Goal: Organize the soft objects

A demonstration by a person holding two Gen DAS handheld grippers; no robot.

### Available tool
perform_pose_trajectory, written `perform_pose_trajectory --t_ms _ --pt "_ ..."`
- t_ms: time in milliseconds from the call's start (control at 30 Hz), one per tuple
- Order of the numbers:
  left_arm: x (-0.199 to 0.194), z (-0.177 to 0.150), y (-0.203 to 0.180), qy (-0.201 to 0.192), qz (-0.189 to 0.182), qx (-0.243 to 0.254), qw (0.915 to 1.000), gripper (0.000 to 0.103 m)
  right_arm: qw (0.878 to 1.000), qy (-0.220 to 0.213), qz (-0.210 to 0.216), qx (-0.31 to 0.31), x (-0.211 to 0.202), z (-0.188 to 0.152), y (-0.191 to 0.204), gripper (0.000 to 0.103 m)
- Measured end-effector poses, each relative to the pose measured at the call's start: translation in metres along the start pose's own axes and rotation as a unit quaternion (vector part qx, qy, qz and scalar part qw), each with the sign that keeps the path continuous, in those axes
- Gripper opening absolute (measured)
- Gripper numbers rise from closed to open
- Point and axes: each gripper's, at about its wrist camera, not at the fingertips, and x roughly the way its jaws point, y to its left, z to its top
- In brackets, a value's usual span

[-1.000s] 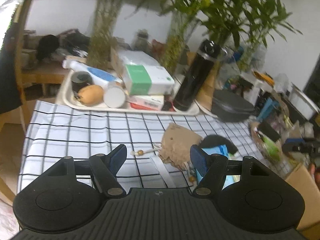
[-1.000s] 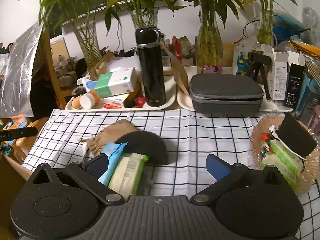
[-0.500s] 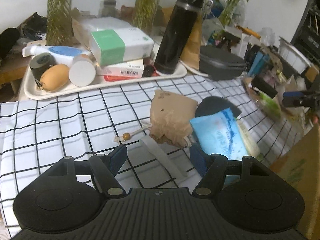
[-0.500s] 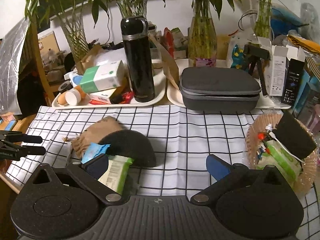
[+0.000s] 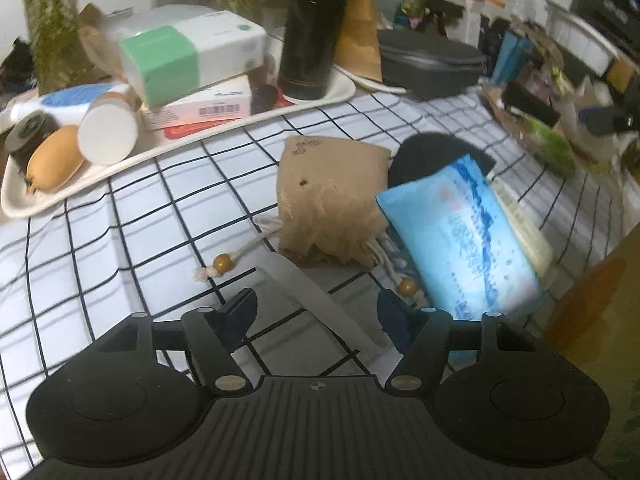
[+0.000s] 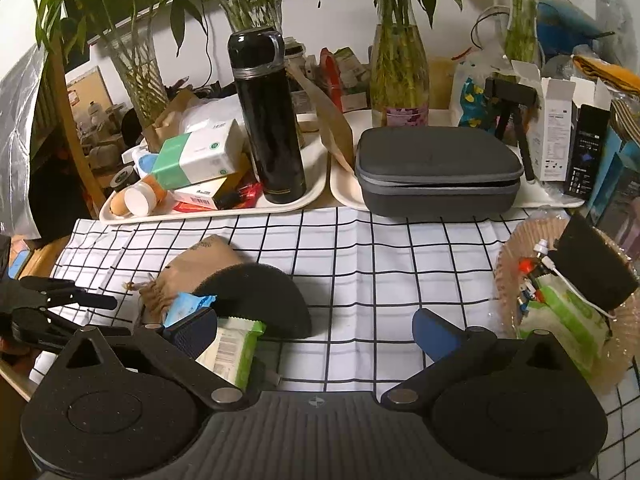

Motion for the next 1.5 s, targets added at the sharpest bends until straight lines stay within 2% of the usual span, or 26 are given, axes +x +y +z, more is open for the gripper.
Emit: perform_pose_trajectory --t_ms 133,200,333,500,633,867,1033,1167,1200,1233,1333,1500 --pt "0.009 0.000 -0.004 0.007 0.002 0.015 0.9999 0.049 1.000 0.003 -0.003 0.004 0.001 0.000 -0.003 0.103" --pt "0.011 0.000 -0.007 0.007 0.013 0.029 0.9995 0.039 1.000 0.003 -0.002 0.007 0.000 0.000 -0.005 0.103" --pt "0.009 -0.001 -0.009 0.009 0.029 0.046 0.9985 0.028 1.000 0.002 -0.002 0.005 0.000 0.001 -0.005 0.103" --pt "0.004 -0.002 -0.007 0.022 0.027 0.058 0.9977 0.018 1.000 0.002 -0.003 0.004 0.001 0.001 -0.004 0.103" --pt "0.000 -0.005 -0.005 0.025 0.034 0.062 0.9972 0.016 1.000 0.000 -0.002 0.000 0.000 0.002 -0.002 0.103" --pt "0.000 -0.008 -0.004 0.035 0.048 0.058 0.9966 0.019 1.000 0.006 -0.007 -0.006 0.004 0.001 0.002 0.103" --pt "-0.001 -0.009 -0.002 0.031 0.049 0.036 0.9977 0.019 1.000 0.007 -0.012 -0.015 0.008 0.000 0.004 0.103" --pt "-0.002 -0.008 0.001 0.033 0.051 0.022 0.9979 0.015 1.000 0.008 -0.018 -0.020 0.014 0.002 0.002 0.103" --pt "-0.003 -0.007 0.002 0.032 0.053 0.015 0.9980 0.006 1.000 0.010 -0.020 -0.020 0.016 0.002 0.001 0.103" --pt "-0.004 -0.006 0.004 0.029 0.054 0.008 0.9981 0.002 0.999 0.011 -0.021 -0.021 0.018 0.003 0.000 0.103" --pt "-0.012 -0.001 0.009 0.012 0.049 -0.012 0.9987 0.001 0.999 0.015 -0.018 -0.030 0.025 0.004 0.000 0.103" --pt "-0.022 0.005 0.007 -0.015 0.048 -0.014 0.9986 0.001 0.998 0.033 -0.017 -0.049 0.041 0.004 0.002 0.103"
